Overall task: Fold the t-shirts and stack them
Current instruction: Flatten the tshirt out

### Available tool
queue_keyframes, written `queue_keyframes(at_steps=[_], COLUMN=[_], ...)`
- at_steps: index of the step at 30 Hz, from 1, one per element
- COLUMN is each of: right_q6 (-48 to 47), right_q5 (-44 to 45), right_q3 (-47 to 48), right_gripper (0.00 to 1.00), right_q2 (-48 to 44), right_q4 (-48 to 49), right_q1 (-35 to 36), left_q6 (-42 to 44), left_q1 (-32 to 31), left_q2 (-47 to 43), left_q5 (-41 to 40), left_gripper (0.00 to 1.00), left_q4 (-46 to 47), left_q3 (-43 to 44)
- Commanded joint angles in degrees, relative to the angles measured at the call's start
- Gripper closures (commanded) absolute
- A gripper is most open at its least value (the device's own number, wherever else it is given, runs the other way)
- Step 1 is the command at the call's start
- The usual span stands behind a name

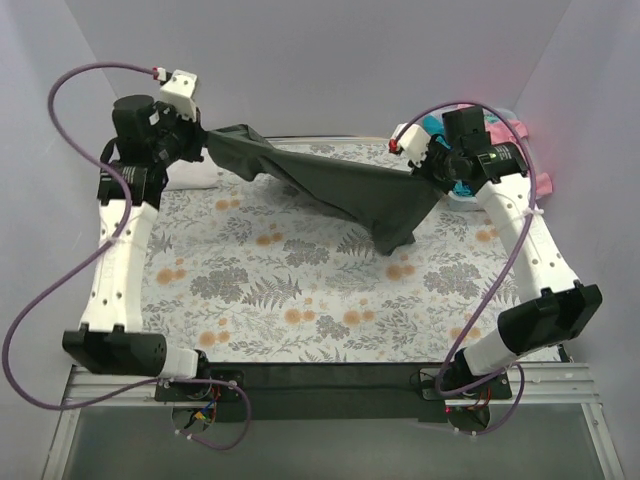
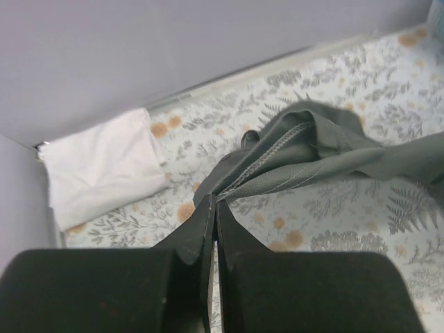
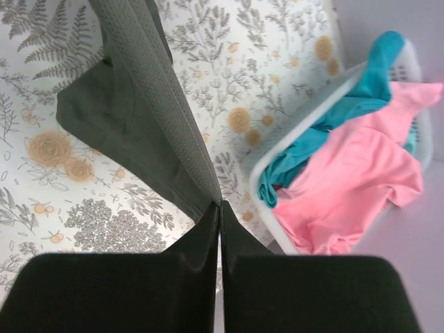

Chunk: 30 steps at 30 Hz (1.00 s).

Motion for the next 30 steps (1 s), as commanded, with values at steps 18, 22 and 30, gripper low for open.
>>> queue_keyframes(at_steps=[18, 22, 30], right_q6=[-1.56, -3.84, -10.52], right_q5=[4.17, 5.57, 8.04], right_q3=[10.75, 5.49, -13.2], right_gripper=[0.99, 0.99, 0.99], right_q2=[-27.69, -24.1, -15.57], right_q4=[3.75, 8.84, 27.97], right_q1=[0.19, 0.19, 0.1], left_q6=[-1.49, 1.05, 2.91], left_q1=[0.33, 0.33, 0.33], left_q2=[-35.24, -32.16, -22.16], left_q5=[-15.71, -14.14, -11.24], left_gripper=[1.0, 1.0, 1.0], left_q4=[13.1, 13.27, 17.65], left_q3=[-3.66, -5.05, -18.84])
